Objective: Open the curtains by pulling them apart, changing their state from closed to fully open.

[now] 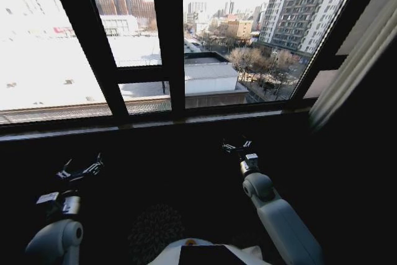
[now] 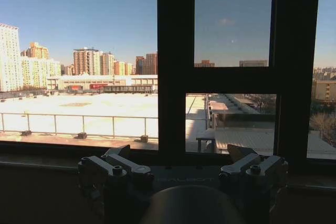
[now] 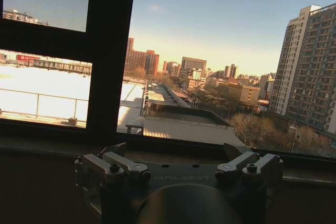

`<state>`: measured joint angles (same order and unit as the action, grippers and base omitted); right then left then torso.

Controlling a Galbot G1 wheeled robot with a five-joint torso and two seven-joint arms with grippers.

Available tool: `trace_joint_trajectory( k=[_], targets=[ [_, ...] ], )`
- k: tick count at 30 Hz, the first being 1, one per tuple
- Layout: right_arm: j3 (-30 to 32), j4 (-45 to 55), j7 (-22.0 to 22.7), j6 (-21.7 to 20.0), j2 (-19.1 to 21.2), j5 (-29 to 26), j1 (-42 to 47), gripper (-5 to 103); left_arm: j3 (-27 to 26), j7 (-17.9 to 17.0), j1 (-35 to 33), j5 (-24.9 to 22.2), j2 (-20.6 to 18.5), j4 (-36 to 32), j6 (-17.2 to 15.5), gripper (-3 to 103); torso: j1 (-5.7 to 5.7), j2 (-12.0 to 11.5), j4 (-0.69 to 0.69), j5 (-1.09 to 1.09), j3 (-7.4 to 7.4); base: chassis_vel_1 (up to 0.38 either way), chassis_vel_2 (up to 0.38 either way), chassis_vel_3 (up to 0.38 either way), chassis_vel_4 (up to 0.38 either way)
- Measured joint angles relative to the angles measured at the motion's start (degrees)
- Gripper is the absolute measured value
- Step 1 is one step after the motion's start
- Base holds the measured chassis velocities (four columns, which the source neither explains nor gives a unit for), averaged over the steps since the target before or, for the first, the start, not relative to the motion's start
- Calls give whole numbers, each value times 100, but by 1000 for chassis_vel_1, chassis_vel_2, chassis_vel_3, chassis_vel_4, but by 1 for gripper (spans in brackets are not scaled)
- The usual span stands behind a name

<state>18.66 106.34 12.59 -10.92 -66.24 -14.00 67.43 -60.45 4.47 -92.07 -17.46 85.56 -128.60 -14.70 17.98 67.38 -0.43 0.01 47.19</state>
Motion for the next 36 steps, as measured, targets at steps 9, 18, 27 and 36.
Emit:
trace_joint_trajectory(
  k=[9,18,27,36],
  targets=[
    [-12,-109,-19,228,-10,101,4,100,34,23,-5,2,21,45,103,100,-6,4,-5,3,-2,123,-205,-119,242],
    [-25,-118,-81,273,-43,164,28,100,39,86,-13,6,19,50,129,100,9,-4,2,-2,3,-44,30,51,-18],
    [-24,-30,-80,78,-51,160,60,100,50,125,-23,19,31,112,195,100,-3,2,-1,1,-1,2,6,0,-3],
    [-39,-28,-77,37,-75,165,42,100,55,141,-39,27,39,191,289,100,0,1,0,1,0,0,0,0,0]
  ],
)
